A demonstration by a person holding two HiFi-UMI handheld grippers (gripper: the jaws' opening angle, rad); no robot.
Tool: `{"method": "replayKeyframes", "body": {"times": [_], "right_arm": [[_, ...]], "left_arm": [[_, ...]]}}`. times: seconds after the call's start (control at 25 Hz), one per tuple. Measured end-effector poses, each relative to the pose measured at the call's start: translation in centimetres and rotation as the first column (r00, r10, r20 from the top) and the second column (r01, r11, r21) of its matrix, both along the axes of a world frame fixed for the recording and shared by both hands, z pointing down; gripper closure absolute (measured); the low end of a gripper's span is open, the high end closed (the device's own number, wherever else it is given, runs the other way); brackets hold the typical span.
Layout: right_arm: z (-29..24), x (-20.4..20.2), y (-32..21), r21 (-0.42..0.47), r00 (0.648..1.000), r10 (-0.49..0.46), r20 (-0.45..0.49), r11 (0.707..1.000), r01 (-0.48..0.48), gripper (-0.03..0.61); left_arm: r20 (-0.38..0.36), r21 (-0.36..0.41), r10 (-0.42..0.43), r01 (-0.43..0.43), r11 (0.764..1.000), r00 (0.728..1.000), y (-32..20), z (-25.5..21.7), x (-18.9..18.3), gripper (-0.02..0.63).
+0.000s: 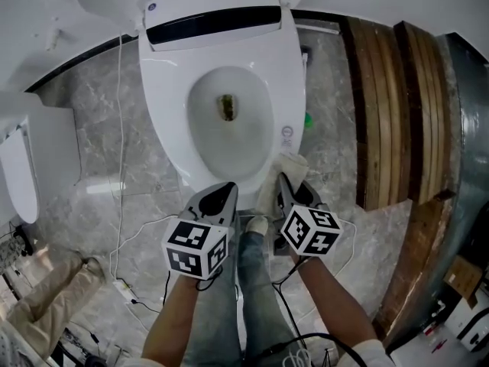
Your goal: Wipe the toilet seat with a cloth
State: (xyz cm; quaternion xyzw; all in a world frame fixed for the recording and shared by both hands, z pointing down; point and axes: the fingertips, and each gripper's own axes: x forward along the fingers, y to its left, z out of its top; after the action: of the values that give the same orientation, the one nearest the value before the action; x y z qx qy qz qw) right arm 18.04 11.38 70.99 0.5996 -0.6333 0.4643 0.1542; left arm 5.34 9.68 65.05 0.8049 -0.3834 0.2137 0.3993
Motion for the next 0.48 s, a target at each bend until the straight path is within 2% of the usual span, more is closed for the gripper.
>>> {"method": "replayKeyframes", "body": {"times": [0.16, 0.48], "right_arm": [[0.1, -0.6, 0.8, 0.000, 1.000, 0.001, 0.014, 1.000, -0.001, 0.479], [0.1, -3.3, 3.6, 0.012, 0.998, -0.059, 0.022, 0.998, 0.059, 0.477]], "left_arm": [[0.002, -0.002, -0.030, 0.030, 1.000, 1.000, 0.9, 0.1, -1.1, 0.601], [0.002, -0.010, -0.096, 0.096, 0.995, 0.995, 2.7, 0.4, -3.3, 0.601]]}}
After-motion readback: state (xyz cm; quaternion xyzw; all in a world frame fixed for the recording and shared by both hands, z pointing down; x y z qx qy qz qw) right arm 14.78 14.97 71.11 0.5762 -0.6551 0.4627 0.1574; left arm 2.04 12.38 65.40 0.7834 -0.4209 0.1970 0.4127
